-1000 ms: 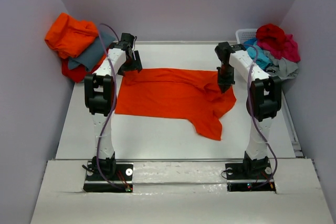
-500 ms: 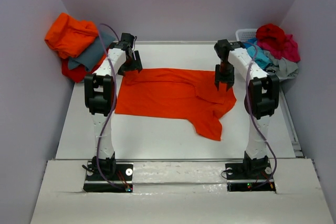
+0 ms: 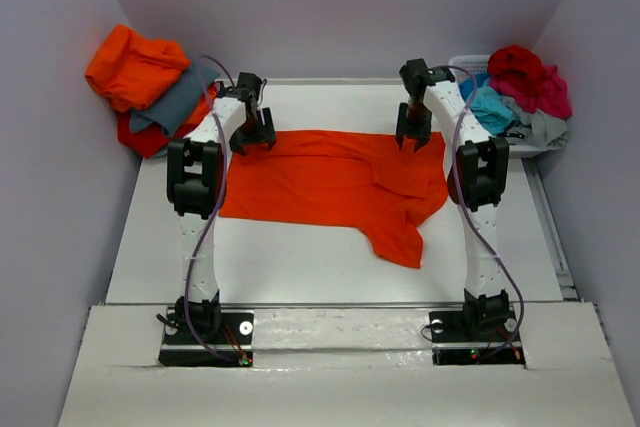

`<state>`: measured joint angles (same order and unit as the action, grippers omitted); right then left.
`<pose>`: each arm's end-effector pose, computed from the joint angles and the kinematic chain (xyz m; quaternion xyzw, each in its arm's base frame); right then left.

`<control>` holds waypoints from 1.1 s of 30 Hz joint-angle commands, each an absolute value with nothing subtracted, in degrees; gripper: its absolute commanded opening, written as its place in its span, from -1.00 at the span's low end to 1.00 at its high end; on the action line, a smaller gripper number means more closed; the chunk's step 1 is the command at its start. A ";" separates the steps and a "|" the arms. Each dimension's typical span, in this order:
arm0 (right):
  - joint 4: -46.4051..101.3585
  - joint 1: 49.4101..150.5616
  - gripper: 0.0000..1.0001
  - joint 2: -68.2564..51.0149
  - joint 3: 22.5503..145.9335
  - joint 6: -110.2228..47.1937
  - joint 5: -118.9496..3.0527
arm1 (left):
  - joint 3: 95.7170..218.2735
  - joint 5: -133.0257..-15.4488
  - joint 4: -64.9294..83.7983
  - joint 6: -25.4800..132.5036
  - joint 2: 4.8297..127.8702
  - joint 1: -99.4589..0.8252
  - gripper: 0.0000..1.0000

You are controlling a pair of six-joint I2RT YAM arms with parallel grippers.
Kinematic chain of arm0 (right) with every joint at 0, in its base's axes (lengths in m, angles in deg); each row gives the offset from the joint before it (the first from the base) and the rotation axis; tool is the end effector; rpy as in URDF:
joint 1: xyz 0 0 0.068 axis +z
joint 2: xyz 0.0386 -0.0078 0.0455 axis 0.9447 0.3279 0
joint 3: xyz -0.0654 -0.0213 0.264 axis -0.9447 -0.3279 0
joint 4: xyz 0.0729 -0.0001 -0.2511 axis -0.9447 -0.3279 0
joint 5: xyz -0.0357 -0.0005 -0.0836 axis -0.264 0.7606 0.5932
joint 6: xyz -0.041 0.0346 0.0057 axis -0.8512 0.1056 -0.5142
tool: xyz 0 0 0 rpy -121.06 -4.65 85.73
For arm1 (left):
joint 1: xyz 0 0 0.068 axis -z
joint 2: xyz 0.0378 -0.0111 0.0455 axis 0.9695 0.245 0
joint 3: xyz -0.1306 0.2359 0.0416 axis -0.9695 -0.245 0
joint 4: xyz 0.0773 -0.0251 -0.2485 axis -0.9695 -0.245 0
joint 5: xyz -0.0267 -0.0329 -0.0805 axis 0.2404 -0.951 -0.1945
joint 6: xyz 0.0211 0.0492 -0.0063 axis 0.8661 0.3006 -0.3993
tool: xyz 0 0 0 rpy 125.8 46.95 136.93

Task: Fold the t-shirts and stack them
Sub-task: Fold the tshirt

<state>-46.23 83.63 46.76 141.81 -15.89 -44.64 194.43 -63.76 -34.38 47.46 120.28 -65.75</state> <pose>0.4718 0.1035 0.2345 0.0890 0.9889 -0.0141 0.1180 0.4834 -0.0844 0.1952 -0.0688 0.9665 -0.0408 0.2439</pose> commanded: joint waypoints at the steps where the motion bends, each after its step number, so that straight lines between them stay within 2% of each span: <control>1: -43.92 83.52 -0.05 48.99 140.11 -15.21 -45.30 | 192.93 -62.20 -35.82 47.95 117.77 -65.62 0.68; 14: -42.15 81.94 -0.07 55.14 140.00 -14.60 -46.09 | 188.10 -57.45 -36.09 47.16 113.03 -65.62 0.60; 19: -43.73 80.79 -0.07 58.65 143.17 -14.34 -47.32 | 186.08 -56.48 -36.61 46.99 112.23 -65.62 0.28; 20: -43.82 80.79 -0.07 59.01 143.95 -14.34 -47.32 | 185.29 -55.79 -36.79 46.72 112.06 -65.62 0.12; 23: -43.91 80.18 -0.07 59.71 144.75 -14.51 -47.58 | 183.45 -55.08 -36.70 46.20 111.36 -66.23 -0.13; 24: -43.91 79.65 -0.07 59.89 144.84 -14.51 -47.58 | 183.00 -54.99 -36.53 46.20 111.09 -66.24 -0.28; 29: -43.73 79.12 -0.06 59.98 144.31 -14.86 -47.67 | 180.63 -54.73 -36.00 45.50 109.60 -67.99 -0.69; 33: -43.21 78.59 -0.06 59.36 143.44 -15.21 -47.49 | 180.10 -53.94 -35.82 45.32 108.72 -68.61 -0.77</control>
